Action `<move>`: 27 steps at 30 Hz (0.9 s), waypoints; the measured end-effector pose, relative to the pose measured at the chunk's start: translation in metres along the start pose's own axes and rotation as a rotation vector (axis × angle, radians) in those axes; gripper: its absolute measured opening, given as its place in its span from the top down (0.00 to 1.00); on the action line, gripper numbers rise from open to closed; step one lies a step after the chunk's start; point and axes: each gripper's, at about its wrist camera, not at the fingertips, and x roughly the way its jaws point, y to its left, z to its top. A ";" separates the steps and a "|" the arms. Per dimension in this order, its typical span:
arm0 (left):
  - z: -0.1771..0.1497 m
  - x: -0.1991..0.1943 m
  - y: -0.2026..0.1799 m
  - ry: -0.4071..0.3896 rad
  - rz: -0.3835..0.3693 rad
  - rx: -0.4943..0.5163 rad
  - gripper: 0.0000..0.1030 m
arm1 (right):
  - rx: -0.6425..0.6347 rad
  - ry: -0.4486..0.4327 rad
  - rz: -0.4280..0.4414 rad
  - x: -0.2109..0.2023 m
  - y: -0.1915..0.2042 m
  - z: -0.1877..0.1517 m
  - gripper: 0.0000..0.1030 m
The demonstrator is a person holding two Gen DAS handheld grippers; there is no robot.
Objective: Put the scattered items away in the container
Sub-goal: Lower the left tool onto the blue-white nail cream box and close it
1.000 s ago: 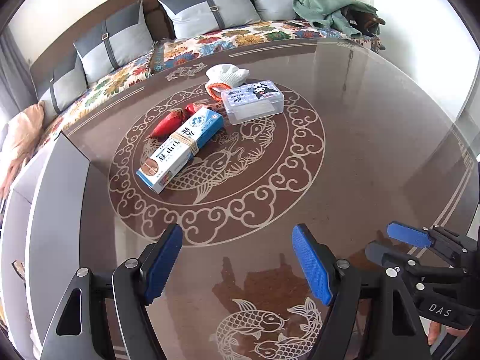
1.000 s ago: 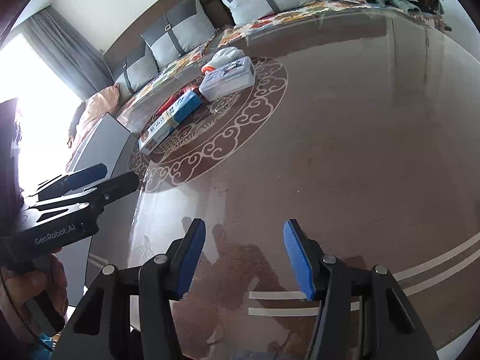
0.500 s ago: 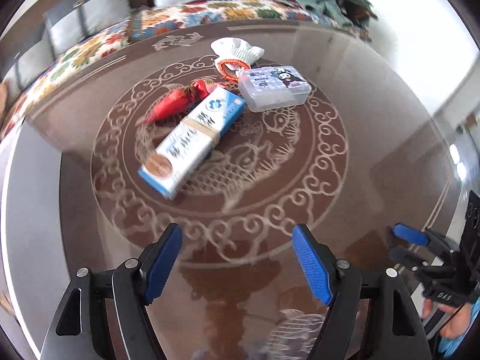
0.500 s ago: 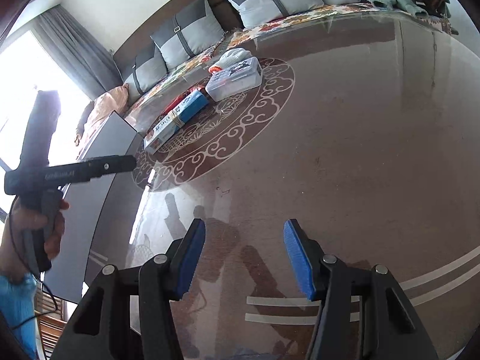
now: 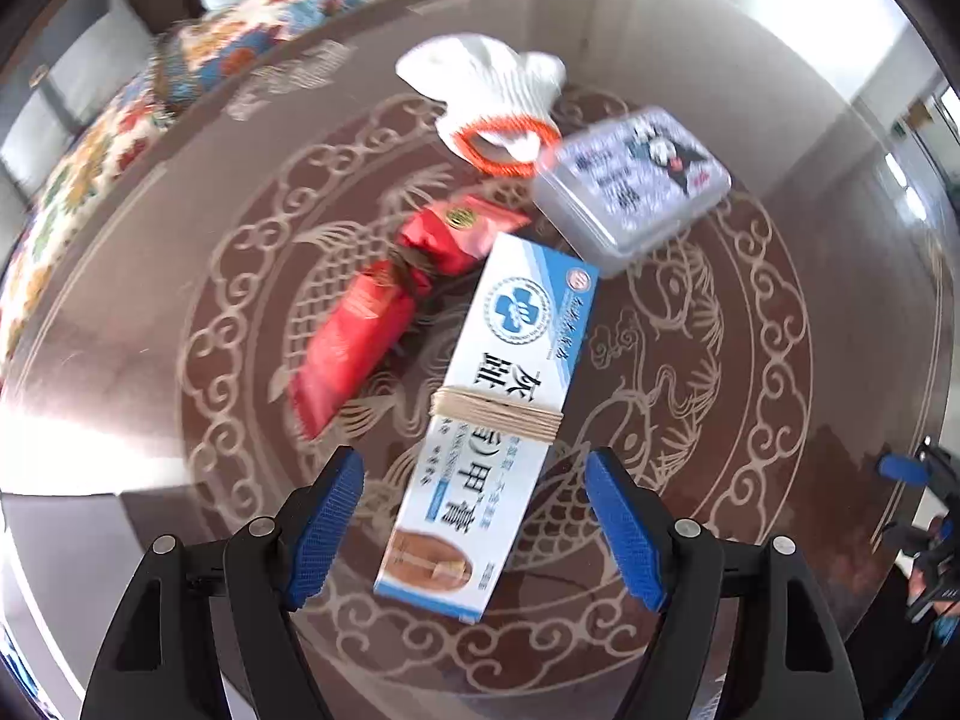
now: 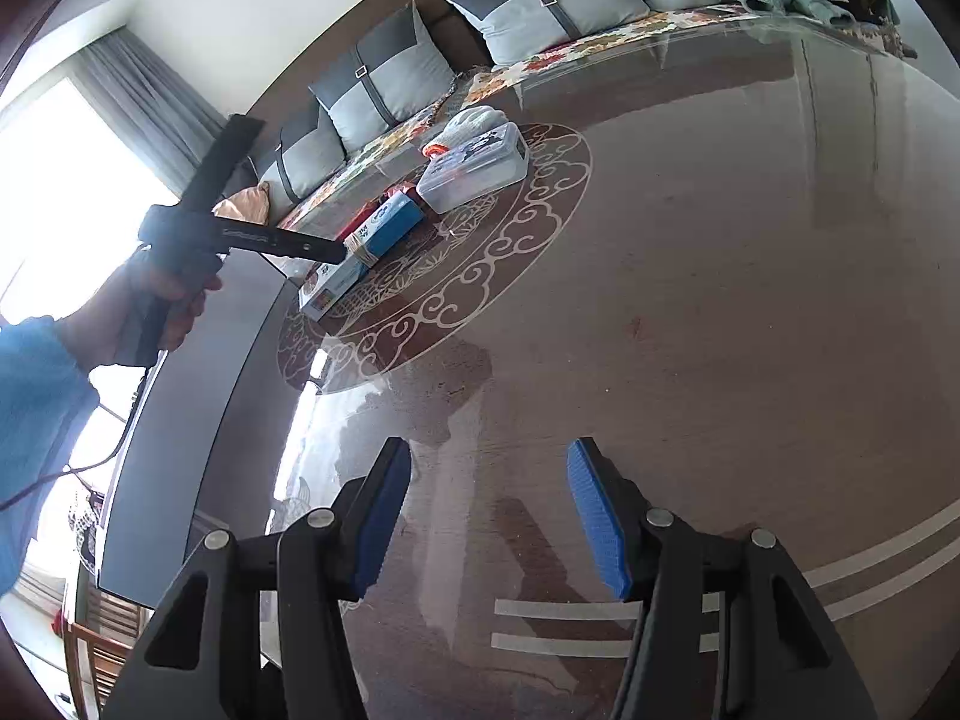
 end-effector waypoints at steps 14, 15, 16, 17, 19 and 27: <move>0.018 0.024 -0.005 0.029 -0.044 0.042 0.25 | 0.018 -0.014 0.042 -0.001 -0.006 -0.001 0.46; 0.018 0.025 -0.004 0.033 -0.048 0.042 0.16 | 0.020 -0.014 0.043 -0.002 -0.007 -0.001 0.46; 0.019 0.028 -0.004 0.051 -0.048 0.042 0.08 | 0.022 -0.014 0.044 -0.002 -0.007 -0.001 0.46; 0.018 0.033 -0.004 0.073 -0.047 0.043 0.00 | 0.024 -0.015 0.045 -0.002 -0.007 -0.001 0.46; 0.018 0.039 -0.007 0.081 -0.041 0.062 0.00 | 0.028 -0.016 0.045 -0.002 -0.008 -0.001 0.46; 0.016 0.054 -0.008 0.060 -0.041 0.043 0.00 | 0.042 -0.020 0.046 -0.003 -0.009 -0.001 0.46</move>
